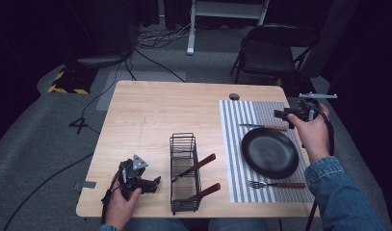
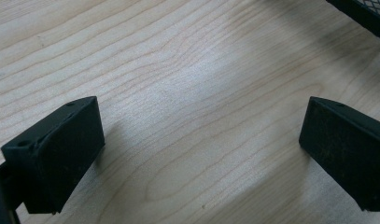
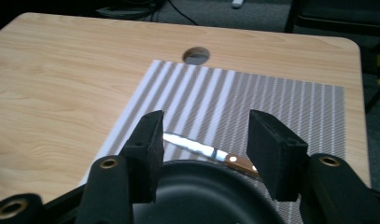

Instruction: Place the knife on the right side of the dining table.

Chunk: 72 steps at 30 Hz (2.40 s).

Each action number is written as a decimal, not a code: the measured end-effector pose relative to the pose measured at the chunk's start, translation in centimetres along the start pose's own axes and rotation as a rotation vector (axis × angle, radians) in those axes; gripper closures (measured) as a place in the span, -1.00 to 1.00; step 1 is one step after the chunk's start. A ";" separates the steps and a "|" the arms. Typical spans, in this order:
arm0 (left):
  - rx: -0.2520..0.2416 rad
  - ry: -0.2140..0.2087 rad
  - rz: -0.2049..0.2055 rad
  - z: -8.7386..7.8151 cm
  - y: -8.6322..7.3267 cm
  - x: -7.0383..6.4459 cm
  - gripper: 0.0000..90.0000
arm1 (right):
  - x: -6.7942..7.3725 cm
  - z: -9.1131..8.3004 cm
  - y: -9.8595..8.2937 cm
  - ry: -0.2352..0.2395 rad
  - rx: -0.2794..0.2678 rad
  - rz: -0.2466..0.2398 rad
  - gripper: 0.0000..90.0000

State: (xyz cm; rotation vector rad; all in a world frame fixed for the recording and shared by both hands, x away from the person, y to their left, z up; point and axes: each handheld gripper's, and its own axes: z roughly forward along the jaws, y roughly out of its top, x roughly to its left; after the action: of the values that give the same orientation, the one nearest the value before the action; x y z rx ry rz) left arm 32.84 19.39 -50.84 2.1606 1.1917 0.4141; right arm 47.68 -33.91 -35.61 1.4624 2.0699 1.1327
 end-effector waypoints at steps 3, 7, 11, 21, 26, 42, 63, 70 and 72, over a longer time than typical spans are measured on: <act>0.000 0.000 0.000 0.0 0.0 0.0 -1.00 | 1.4 -0.8 0.1 0.042 -0.011 -0.018 0.04; 0.000 0.000 0.000 0.0 0.0 0.0 -1.00 | 3.3 -1.8 -0.1 0.073 -0.017 -0.058 0.01; 0.000 0.000 0.000 0.0 0.0 0.0 -1.00 | 5.2 -2.7 -0.5 0.110 -0.023 -0.098 -0.03; 0.000 0.000 0.000 0.0 0.0 0.0 -1.00 | 9.8 -3.7 -2.2 0.237 -0.022 -0.169 -0.03; 0.000 0.000 0.000 0.0 0.0 0.0 -1.00 | 11.7 -3.5 -3.3 0.289 -0.017 -0.178 -0.01; 0.000 0.000 -0.001 0.0 0.0 0.0 -1.00 | 15.6 -0.5 -9.3 0.259 0.025 -0.219 0.03; 0.000 -0.001 0.000 0.0 0.0 0.0 -1.00 | 18.2 4.4 -15.4 0.239 0.089 -0.250 0.00; -0.001 -0.001 0.000 0.0 0.0 0.0 -1.00 | 19.5 5.7 -16.8 0.201 0.103 -0.317 -0.02; 0.000 0.000 0.000 0.0 0.0 0.0 -1.00 | 19.8 6.3 -17.2 0.204 0.111 -0.316 -0.04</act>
State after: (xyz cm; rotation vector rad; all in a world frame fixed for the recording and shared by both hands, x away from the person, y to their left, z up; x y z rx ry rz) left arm 32.84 19.39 -50.84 2.1605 1.1915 0.4137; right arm 33.55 -15.92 -49.93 1.0477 2.4318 1.0904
